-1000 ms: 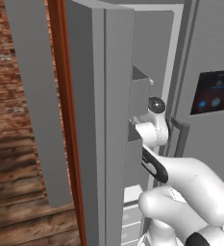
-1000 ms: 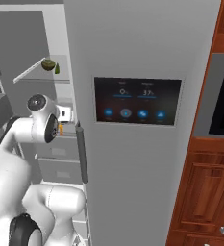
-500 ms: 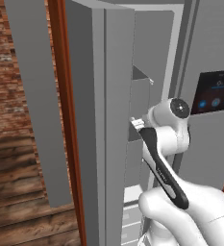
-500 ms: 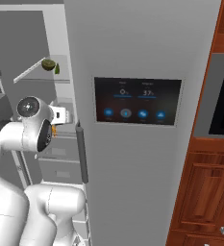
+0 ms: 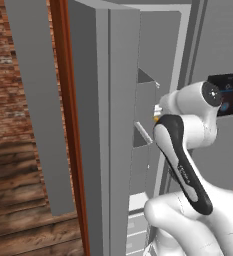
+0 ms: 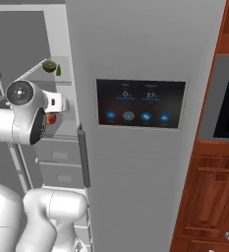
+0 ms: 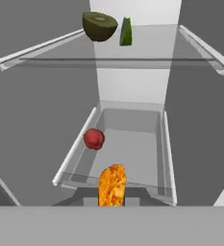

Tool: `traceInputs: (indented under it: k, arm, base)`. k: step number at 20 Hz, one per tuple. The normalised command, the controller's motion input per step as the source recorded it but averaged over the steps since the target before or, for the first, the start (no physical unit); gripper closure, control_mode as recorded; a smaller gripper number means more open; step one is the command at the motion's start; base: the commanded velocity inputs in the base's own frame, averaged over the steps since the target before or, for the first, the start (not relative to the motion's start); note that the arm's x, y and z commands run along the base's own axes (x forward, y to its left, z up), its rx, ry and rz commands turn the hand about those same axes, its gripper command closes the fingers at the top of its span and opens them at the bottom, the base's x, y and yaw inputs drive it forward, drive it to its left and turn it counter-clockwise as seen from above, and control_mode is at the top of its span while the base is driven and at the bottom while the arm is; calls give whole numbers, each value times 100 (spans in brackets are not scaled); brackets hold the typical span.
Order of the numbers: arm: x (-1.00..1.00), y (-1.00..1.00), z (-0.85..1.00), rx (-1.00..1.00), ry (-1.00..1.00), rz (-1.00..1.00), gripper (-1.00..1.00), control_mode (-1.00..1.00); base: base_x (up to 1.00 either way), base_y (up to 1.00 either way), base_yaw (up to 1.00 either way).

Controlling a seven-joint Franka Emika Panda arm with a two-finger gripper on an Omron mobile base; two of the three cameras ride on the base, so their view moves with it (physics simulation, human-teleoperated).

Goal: Take the shrimp and bell pepper from the second highest rack and move them to the highest rack where the kiwi and lemon wedge are located, to maximize freezer space. Close the freezer door after rearranging.

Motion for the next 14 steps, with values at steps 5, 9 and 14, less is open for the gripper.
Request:
traceInputs:
  k: [5,9,14]
  arm:
    - [0,0,71,3,-8,0,100,-100]
    - [6,0,55,1,-13,0,100,-100]
    - [11,0,50,2,-13,0,100,-100]
  base:
    - [0,0,0]
    - [0,0,0]
    - [0,0,0]
